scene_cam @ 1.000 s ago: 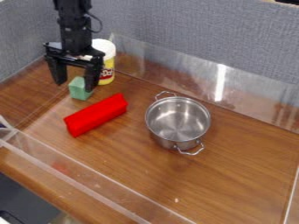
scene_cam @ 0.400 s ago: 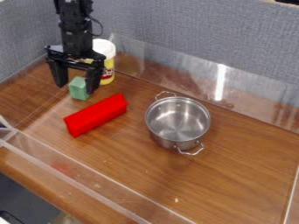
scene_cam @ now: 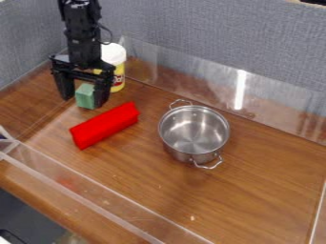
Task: Put green object to the right side of the table
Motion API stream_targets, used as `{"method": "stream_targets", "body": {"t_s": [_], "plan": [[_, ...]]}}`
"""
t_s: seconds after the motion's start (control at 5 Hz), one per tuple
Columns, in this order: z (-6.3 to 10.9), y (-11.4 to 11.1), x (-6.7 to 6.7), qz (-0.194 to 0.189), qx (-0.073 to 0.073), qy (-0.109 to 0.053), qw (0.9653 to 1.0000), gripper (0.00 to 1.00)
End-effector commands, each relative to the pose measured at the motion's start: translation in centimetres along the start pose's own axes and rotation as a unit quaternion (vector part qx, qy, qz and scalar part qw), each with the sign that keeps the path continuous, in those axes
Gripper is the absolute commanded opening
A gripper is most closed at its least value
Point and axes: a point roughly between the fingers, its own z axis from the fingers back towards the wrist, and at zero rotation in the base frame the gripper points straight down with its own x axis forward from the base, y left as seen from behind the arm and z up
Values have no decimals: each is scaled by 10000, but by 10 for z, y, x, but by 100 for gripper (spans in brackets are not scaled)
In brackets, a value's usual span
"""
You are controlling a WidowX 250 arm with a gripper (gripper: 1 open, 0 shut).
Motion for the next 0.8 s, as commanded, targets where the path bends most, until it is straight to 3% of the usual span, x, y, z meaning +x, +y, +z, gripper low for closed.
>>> {"method": "stream_targets", "body": {"t_s": [0.0, 0.6], "plan": [[29, -3, 2, -47, 61, -421, 9991, 100], [46, -5, -4, -90, -12, -669, 9977, 100]]}}
